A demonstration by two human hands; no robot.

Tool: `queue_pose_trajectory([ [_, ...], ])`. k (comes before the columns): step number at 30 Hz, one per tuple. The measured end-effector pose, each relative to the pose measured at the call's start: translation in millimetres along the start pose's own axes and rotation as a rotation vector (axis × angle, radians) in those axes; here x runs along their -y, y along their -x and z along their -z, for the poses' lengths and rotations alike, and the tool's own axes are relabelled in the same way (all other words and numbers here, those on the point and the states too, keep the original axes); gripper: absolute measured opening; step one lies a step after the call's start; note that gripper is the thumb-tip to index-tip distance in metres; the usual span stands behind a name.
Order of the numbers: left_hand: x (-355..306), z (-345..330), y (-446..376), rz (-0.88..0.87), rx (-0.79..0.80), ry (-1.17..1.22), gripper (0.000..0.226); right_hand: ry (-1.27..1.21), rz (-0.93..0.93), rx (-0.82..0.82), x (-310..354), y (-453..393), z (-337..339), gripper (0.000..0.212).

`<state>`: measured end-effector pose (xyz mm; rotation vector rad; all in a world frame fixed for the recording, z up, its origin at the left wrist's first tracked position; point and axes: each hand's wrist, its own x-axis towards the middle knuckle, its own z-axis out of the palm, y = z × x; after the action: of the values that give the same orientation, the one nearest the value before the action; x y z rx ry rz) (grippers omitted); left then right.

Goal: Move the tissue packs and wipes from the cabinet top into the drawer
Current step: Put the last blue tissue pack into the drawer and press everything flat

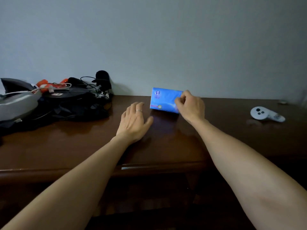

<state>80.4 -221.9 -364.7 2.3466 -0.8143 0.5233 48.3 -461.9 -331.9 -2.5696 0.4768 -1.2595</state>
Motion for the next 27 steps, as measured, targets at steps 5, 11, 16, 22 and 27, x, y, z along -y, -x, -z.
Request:
queue_pose_trajectory([
  [5,7,-1,-4,0.148,-0.051,0.21,0.082,-0.218,-0.045,0.031,15,-8,-2,0.054],
  [11,18,-7,-11,0.174,0.047,0.301,0.074,-0.346,-0.003,0.726,50,2,-35,0.096],
  [16,13,9,-2,0.314,-0.005,0.35,0.056,-0.447,0.007,0.646,65,39,-14,0.09],
  [22,-4,52,69,0.375,-0.008,0.508,0.05,-0.31,0.016,0.541,88,125,70,0.091],
  [27,-44,70,192,0.246,-0.201,0.602,0.055,-0.303,0.089,0.138,111,247,119,0.087],
])
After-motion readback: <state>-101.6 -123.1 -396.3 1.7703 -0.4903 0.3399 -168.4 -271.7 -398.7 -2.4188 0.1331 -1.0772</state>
